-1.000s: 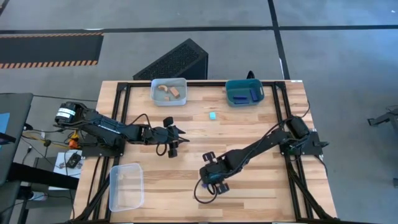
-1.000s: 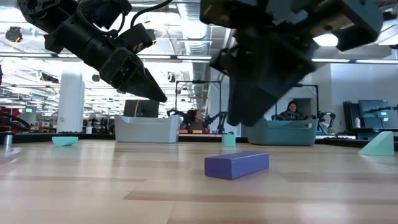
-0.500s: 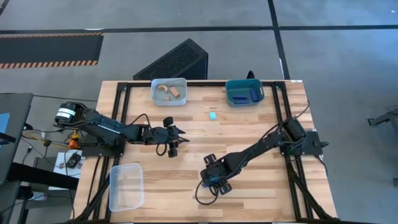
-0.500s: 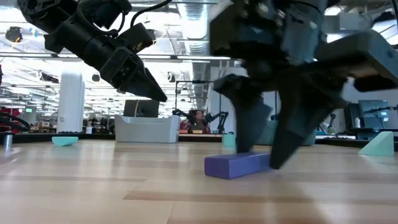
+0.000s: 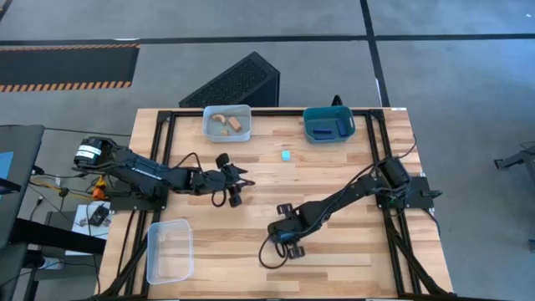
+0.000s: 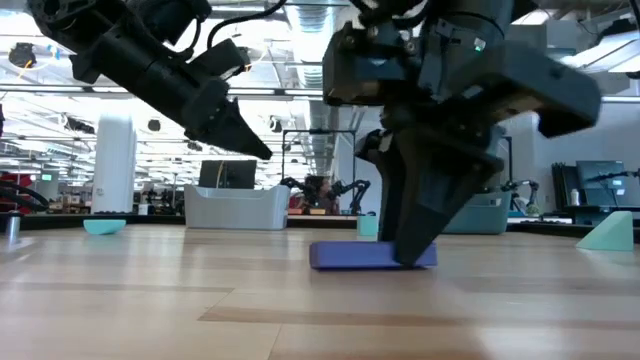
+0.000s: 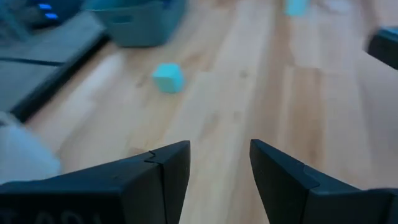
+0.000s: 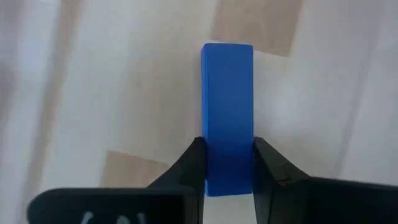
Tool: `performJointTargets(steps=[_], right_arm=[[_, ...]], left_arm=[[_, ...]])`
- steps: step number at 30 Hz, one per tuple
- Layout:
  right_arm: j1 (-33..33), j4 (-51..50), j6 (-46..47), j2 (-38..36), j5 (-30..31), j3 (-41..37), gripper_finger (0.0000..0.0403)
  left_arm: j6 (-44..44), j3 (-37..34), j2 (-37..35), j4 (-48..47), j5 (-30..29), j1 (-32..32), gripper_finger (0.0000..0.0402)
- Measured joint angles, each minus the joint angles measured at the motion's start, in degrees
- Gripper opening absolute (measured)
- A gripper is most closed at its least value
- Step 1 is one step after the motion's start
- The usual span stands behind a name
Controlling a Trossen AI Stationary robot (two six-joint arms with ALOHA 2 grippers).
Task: Sort & place blocks by color
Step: Put the violet block into the blue bin
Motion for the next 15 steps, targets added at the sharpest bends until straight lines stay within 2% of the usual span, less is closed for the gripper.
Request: performJointTargets(steps=[3,7,10,13,15], right_arm=[[-0.8,-4.2,-0.3,-0.4,5.7,0.0,0.0080],[-3.3,-4.5,1.0,-0.4,20.4,-1.9,0.0081],[-5.7,3.0,3.6,-0.8,25.5,-6.0,0.0094],[-7.5,13.5,4.2,-0.9,27.0,-11.3,0.0098],[-8.2,18.6,4.3,-0.8,30.7,-13.9,0.0096]], left_arm=[[0.2,0.0,0.0,2.2,-2.6,0.3,0.0157],[4.8,0.0,0.0,4.0,4.5,2.4,0.0157],[4.8,0.0,0.0,3.9,10.4,4.5,0.0157],[3.4,0.0,0.4,4.4,12.5,6.6,0.0157],[3.8,0.0,1.5,5.8,13.8,8.2,0.0157]])
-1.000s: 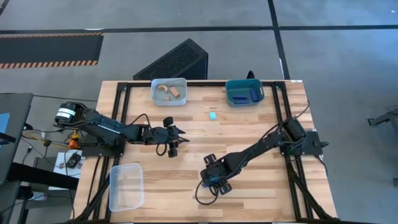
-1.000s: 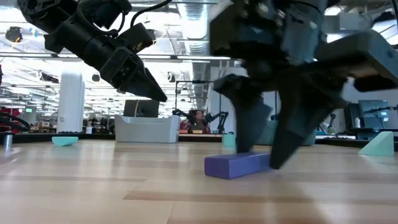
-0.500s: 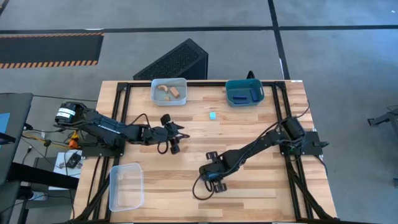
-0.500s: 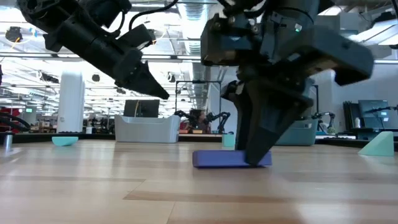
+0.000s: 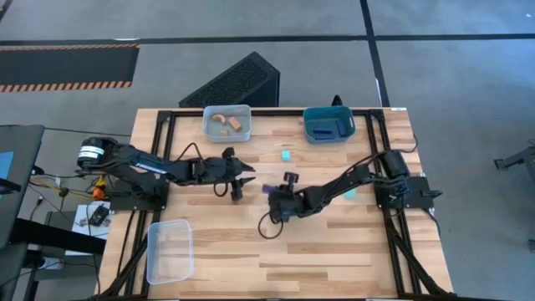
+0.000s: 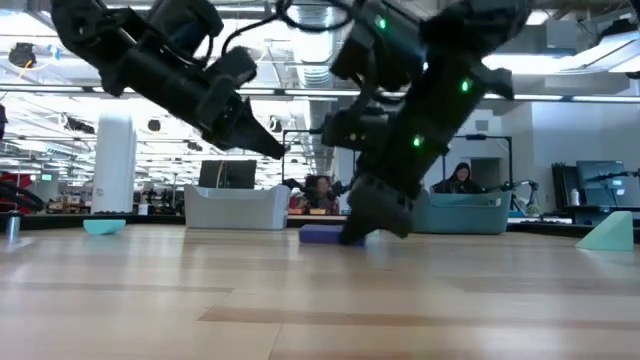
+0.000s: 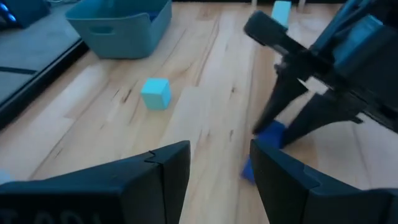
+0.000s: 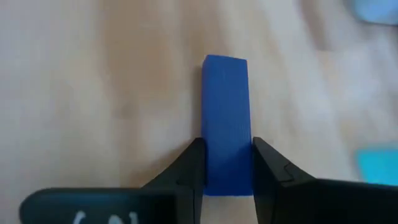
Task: Sort & place blocks by color
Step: Put the violet block into the blue bin
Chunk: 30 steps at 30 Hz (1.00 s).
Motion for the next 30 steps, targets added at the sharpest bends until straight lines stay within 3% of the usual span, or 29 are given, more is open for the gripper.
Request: performJointTargets(steps=[6,9,13,17,23,30], right_arm=[[-1.7,1.1,-1.3,-1.0,11.0,-2.6,0.0094],[-2.8,-0.1,-3.8,-2.1,14.9,-2.8,0.0096],[-4.1,1.6,-6.6,-4.9,18.3,-4.6,0.0095],[-5.2,3.0,-7.4,-9.2,20.8,-11.1,0.0094],[-6.0,17.7,-6.6,-22.4,21.7,-27.8,0.0093],[-3.1,43.0,-18.7,-34.5,20.4,-42.6,0.0093]], left_arm=[[-2.5,1.2,8.3,5.8,8.0,6.7,0.0157],[-5.2,3.3,12.7,6.0,8.5,9.5,0.0158],[-6.1,6.6,15.9,5.9,10.0,12.0,0.0161],[-3.9,10.1,16.2,6.0,12.3,13.6,0.0173],[-2.5,16.7,16.2,6.2,17.3,16.3,0.0207],[-8.4,23.6,17.5,6.7,27.6,18.3,0.0240]])
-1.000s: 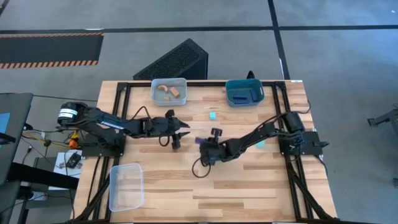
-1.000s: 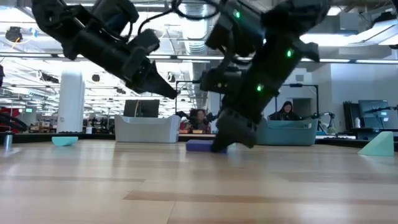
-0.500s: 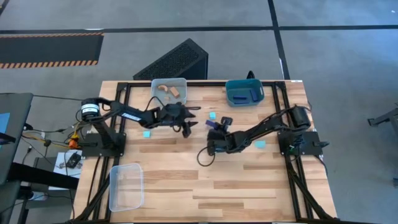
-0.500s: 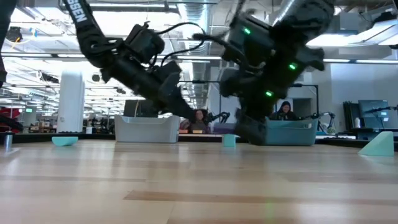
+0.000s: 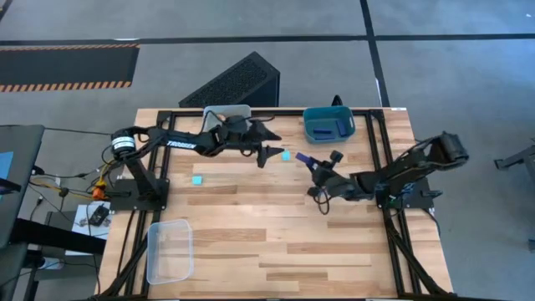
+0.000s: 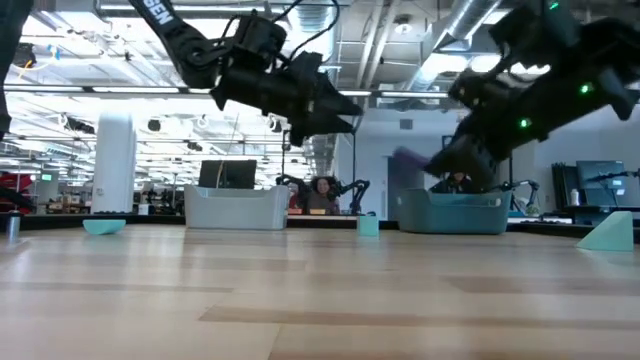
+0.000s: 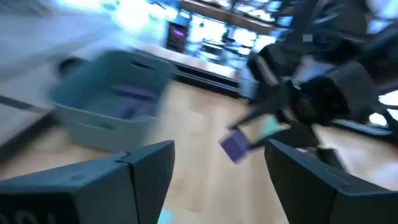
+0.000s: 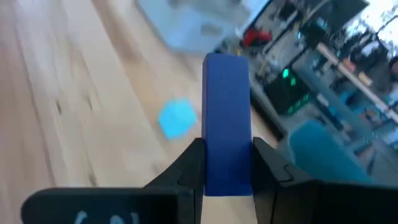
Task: Sort & place blocks by color
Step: Put the violet block into the blue bin
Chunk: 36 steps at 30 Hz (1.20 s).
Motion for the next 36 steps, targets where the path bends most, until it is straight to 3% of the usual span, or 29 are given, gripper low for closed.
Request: performJointTargets(steps=[4,7,17,27,36], right_arm=[[1.7,2.6,-6.4,-1.6,1.6,0.0,0.0093],[2.8,2.6,-10.1,-0.9,3.6,1.2,0.0093],[4.9,2.4,-19.9,5.5,8.7,4.8,0.0093],[5.0,2.4,-23.6,10.4,12.5,9.6,0.0093],[6.0,2.1,-26.9,10.4,15.1,11.0,0.0093]], left_arm=[[-6.9,3.2,4.0,-0.4,9.7,-0.1,0.0243],[-10.2,5.4,7.2,-0.4,12.9,-0.8,0.0244],[-12.7,9.2,12.1,0.7,11.3,-1.7,0.0235],[-12.1,9.2,12.0,-0.6,12.3,-1.7,0.0172],[-11.6,9.2,12.0,-1.0,12.3,-1.7,0.0142]])
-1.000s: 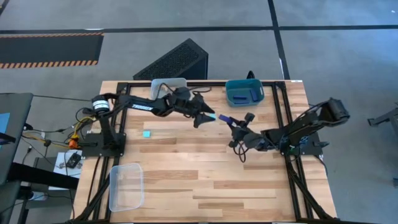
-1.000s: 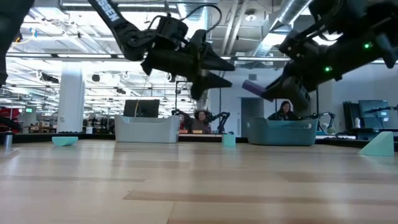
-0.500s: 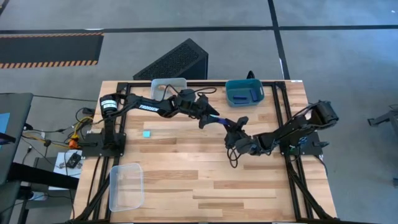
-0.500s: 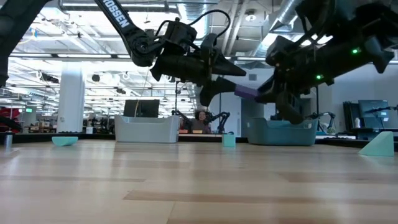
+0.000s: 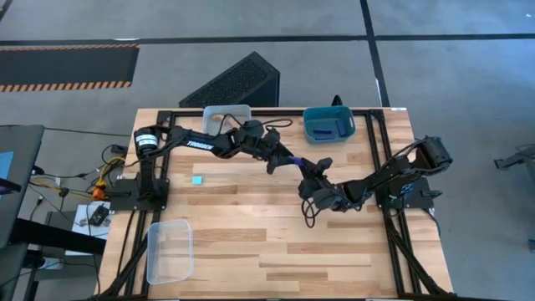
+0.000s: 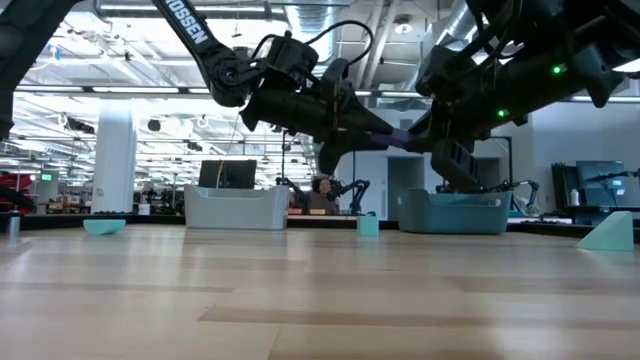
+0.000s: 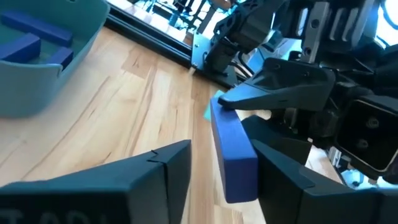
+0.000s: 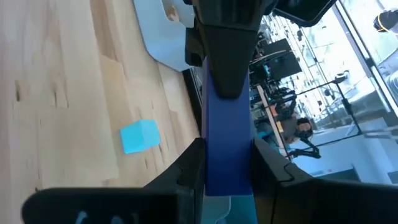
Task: Sort & place blocks by color
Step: Put the violet block into the blue bin
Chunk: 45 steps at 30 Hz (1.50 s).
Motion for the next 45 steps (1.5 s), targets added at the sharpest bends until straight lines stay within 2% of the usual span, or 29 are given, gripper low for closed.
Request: performJointTargets(steps=[3,7,9,13,15,20,23,28,30,37,45], right_arm=[[0.2,-0.2,-0.1,0.0,0.2,0.0,0.0093],[0.0,-0.3,-0.5,0.0,0.5,0.0,0.0109],[-0.4,-0.3,1.8,0.0,0.5,0.0,0.0129],[0.0,0.2,18.3,-0.2,1.9,0.0,0.0179],[0.8,-0.9,27.1,-0.8,0.6,0.0,0.0203],[2.0,-4.9,43.5,-0.9,-4.8,0.0,0.0233],[2.7,-10.1,51.9,-0.9,-7.9,0.0,0.0232],[3.0,-18.0,66.2,-0.9,-22.4,0.0,0.0214],[3.0,-19.1,69.5,-0.9,-25.2,0.0,0.0204],[3.7,-19.5,69.6,-0.9,-24.6,0.0,0.0171],[3.6,-19.5,69.4,-0.9,-24.4,0.0,0.0142]], left_arm=[[1.4,0.0,0.0,0.0,0.2,-0.1,0.0107],[3.0,0.0,-0.1,0.1,0.1,0.0,0.0030],[4.0,0.0,-0.1,0.0,-0.6,0.0,0.0024],[6.5,2.1,-0.1,-2.9,-2.4,1.3,0.0029],[8.8,4.6,-0.1,-7.2,-4.3,2.3,0.0028],[18.4,13.1,-0.1,-22.8,-13.7,4.0,0.0026],[22.8,16.2,-0.1,-26.7,-18.4,4.4,0.0026],[27.2,18.0,-0.1,-26.9,-19.7,5.1,0.0028],[28.6,18.3,-0.1,-26.3,-20.0,5.3,0.0026],[29.3,18.4,-0.1,-19.2,-20.1,5.8,0.0026],[27.0,18.4,-0.1,-16.2,-20.8,5.9,0.0026]])
